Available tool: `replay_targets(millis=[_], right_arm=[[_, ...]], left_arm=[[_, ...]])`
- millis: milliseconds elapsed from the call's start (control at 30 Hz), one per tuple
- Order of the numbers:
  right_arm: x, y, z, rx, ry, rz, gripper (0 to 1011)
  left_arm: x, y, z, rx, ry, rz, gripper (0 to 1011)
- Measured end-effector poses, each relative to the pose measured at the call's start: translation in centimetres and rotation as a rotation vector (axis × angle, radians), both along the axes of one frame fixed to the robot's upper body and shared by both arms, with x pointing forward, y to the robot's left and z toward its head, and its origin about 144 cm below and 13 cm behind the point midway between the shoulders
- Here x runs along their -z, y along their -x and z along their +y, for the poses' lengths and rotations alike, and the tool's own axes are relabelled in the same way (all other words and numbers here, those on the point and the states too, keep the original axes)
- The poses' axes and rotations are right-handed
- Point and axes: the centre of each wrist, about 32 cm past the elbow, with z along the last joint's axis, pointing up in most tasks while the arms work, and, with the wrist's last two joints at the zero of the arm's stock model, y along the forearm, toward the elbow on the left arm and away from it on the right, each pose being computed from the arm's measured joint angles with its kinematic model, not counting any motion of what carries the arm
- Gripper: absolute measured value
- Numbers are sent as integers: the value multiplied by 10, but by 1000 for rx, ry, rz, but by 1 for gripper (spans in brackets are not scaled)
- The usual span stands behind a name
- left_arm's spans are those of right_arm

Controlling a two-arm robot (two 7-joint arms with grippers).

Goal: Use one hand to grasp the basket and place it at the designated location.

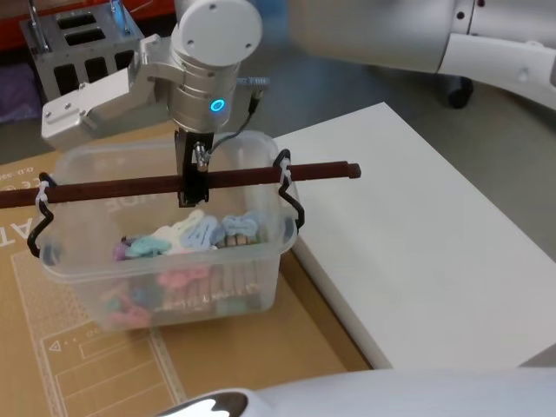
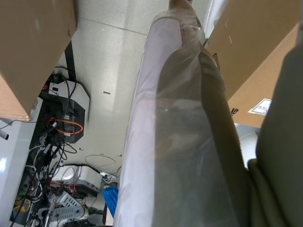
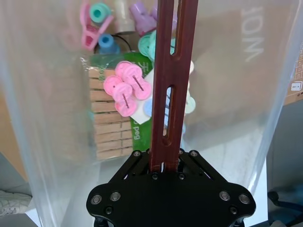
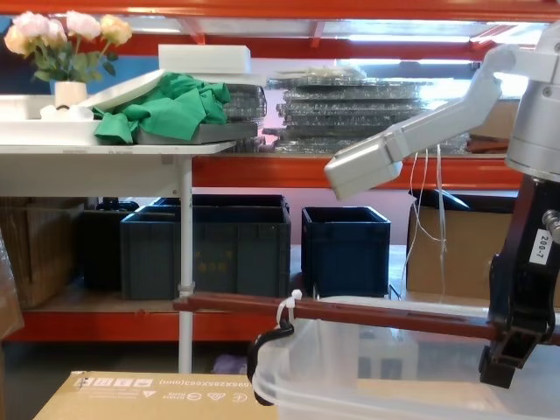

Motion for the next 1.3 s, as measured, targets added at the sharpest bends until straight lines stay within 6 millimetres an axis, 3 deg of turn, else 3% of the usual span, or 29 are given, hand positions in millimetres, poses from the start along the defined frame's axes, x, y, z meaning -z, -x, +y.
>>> replay_targets(millis=[333,833,1300], right_arm=[[-12,-8,-13,44,-35,10,77],[-42,-25,-60,198,-136,23,76],[-51,-33,-90,325,-153,31,77]], left_arm=[[0,0,0,0,0,0,0],[0,0,0,0,0,0,0],[0,0,0,1,0,0,0]])
